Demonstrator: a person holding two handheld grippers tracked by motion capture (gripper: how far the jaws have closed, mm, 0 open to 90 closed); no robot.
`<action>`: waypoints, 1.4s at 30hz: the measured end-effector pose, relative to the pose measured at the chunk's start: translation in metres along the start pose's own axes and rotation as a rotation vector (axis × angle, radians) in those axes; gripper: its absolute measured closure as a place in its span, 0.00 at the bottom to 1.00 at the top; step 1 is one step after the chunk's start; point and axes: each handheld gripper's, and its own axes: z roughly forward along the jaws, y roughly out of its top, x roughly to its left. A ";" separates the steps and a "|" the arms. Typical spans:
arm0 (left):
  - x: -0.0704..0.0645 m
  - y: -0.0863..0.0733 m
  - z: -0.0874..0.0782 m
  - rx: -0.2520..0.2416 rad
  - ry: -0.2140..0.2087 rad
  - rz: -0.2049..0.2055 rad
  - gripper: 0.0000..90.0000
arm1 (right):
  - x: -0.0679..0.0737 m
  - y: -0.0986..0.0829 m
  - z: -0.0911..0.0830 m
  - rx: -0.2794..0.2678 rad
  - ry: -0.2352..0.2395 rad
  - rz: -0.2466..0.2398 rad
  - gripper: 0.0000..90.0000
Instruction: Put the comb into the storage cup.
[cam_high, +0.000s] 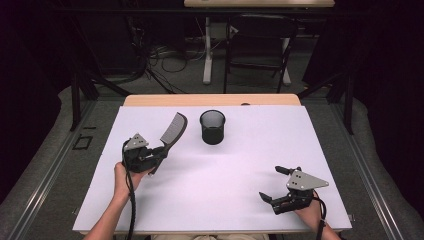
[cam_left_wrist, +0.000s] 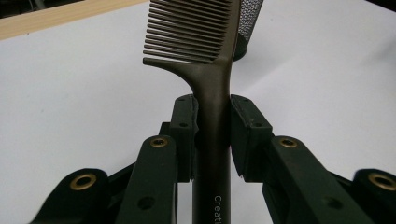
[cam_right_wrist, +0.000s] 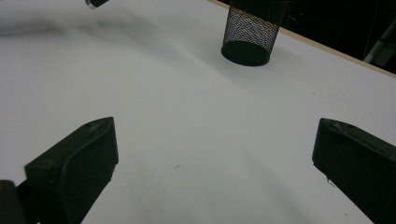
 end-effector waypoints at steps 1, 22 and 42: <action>0.000 0.000 0.000 -0.006 0.000 0.002 0.80 | 0.000 0.000 0.000 0.000 -0.001 0.001 0.00; -0.004 0.005 0.004 -0.080 0.013 0.000 0.80 | 0.000 0.000 0.001 0.004 0.000 0.000 0.00; -0.005 0.017 0.006 -0.123 0.013 0.003 0.80 | 0.000 0.000 0.002 0.007 -0.002 0.001 0.00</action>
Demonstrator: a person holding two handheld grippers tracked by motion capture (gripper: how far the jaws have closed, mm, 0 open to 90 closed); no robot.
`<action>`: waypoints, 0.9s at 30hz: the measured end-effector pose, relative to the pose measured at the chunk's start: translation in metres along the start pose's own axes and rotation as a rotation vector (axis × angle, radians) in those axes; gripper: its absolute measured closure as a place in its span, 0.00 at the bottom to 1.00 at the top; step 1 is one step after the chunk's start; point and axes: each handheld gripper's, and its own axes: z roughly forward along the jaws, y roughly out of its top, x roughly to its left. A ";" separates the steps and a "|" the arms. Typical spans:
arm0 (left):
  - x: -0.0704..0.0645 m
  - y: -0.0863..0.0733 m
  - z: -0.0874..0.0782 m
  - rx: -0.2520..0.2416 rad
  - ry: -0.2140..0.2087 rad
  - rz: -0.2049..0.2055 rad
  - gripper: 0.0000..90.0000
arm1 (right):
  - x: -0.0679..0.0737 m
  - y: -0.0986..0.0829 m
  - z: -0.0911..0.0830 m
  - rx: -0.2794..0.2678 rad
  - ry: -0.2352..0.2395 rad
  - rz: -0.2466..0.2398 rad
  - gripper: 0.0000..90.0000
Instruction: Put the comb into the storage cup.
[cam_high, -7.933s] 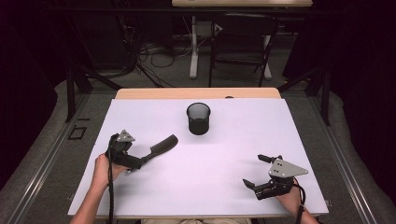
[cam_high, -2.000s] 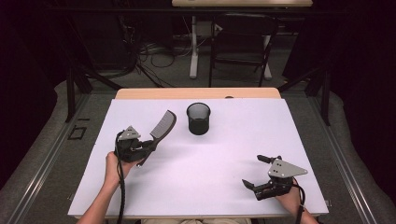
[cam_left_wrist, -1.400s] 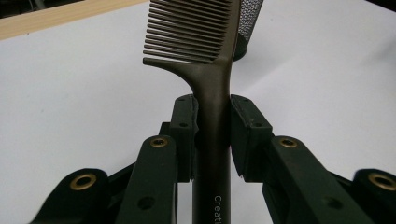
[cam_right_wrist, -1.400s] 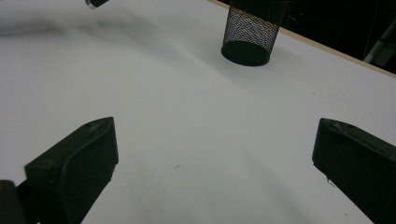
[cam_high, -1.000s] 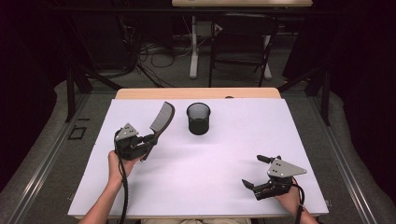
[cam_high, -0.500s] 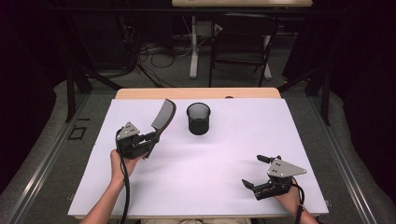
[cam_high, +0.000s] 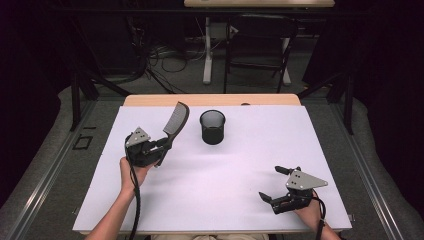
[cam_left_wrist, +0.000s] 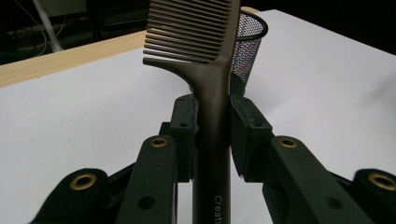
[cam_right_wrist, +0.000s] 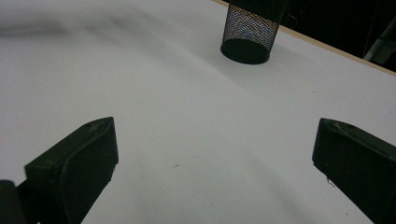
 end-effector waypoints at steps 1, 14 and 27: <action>0.000 0.001 0.000 0.001 -0.001 0.001 0.80 | 0.000 0.000 0.000 0.001 -0.001 0.000 0.00; -0.001 0.010 0.005 -0.018 -0.004 0.009 0.80 | 0.000 0.000 0.000 0.002 -0.002 0.002 0.00; -0.002 0.017 0.010 -0.029 -0.011 0.013 0.80 | 0.000 0.000 0.000 0.002 -0.001 0.001 0.00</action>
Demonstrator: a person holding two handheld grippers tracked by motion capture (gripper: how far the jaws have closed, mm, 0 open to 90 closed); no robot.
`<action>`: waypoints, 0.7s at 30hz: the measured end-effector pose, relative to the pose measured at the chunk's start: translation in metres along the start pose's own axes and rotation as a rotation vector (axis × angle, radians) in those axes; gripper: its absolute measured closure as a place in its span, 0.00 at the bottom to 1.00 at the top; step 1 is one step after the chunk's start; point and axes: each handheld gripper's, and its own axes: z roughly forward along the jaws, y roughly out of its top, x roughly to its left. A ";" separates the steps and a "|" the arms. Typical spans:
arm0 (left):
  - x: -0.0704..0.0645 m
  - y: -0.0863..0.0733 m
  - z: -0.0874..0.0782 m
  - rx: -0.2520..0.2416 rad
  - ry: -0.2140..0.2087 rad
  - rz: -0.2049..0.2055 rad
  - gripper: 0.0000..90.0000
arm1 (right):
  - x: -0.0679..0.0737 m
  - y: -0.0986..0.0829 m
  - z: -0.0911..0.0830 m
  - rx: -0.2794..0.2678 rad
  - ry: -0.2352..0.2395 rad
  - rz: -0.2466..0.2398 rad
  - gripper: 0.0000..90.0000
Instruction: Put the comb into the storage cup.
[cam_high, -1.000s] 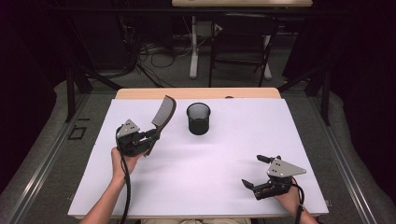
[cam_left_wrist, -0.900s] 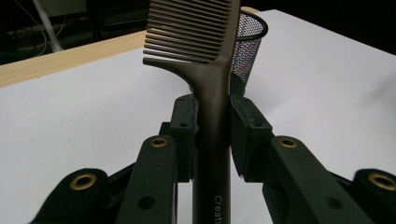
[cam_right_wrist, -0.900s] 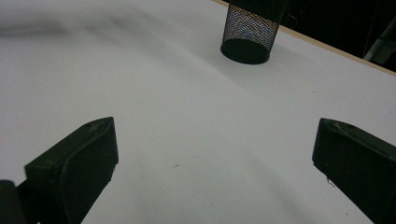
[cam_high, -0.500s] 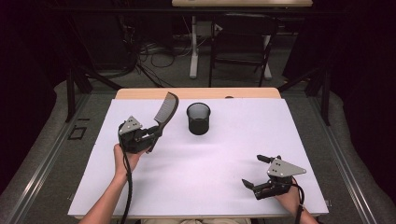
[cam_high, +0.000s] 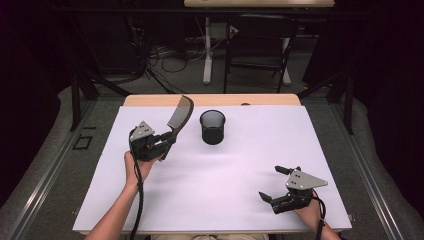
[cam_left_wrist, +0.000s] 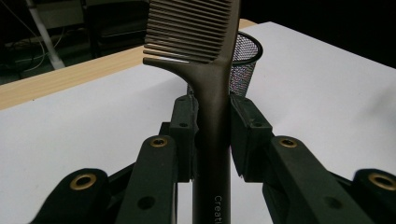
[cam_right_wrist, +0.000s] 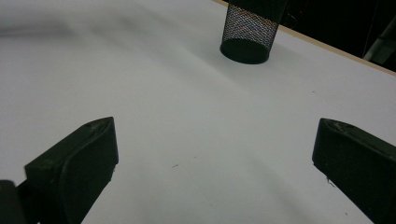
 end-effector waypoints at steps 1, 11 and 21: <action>0.000 0.001 0.000 0.000 0.003 0.001 0.80 | 0.000 0.000 0.000 -0.001 0.000 0.000 0.00; -0.002 0.007 0.004 -0.011 -0.006 0.004 0.80 | 0.000 0.000 0.000 0.000 0.001 -0.001 0.00; -0.003 0.013 0.009 -0.019 -0.008 0.009 0.80 | 0.000 0.000 0.000 0.001 0.001 -0.001 0.00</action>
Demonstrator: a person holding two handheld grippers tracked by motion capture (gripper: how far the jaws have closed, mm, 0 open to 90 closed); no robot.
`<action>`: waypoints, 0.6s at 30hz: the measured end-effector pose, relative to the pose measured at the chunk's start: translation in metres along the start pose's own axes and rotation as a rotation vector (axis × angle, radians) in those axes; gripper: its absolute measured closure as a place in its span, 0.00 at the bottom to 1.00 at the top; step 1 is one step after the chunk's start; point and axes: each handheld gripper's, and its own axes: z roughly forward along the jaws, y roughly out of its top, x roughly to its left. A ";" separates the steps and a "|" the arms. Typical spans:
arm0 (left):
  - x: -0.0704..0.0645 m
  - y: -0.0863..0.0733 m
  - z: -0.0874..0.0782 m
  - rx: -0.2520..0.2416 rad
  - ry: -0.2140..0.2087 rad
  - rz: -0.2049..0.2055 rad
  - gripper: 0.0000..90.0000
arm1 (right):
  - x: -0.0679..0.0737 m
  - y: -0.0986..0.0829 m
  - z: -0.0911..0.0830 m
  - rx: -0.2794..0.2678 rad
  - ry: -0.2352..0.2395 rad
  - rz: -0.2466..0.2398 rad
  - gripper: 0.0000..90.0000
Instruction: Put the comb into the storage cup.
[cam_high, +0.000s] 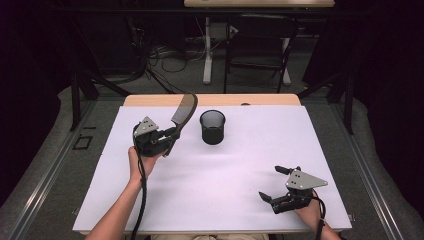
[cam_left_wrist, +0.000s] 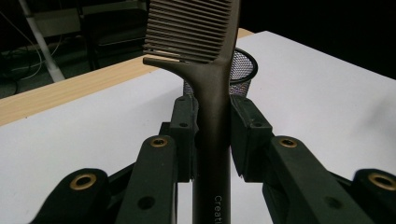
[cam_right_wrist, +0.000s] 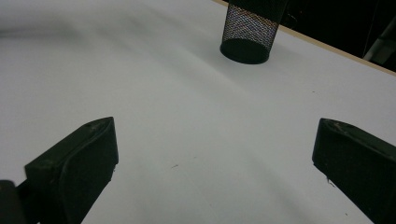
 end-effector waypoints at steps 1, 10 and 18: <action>0.000 0.001 0.000 0.000 0.000 0.001 0.80 | 0.000 0.000 0.000 0.000 0.000 0.000 0.00; 0.000 0.007 0.005 -0.015 -0.001 -0.005 0.80 | 0.000 0.000 0.000 -0.001 0.000 0.000 0.00; -0.001 0.012 0.009 -0.020 -0.003 -0.003 0.80 | 0.000 0.000 0.000 -0.001 0.000 0.000 0.00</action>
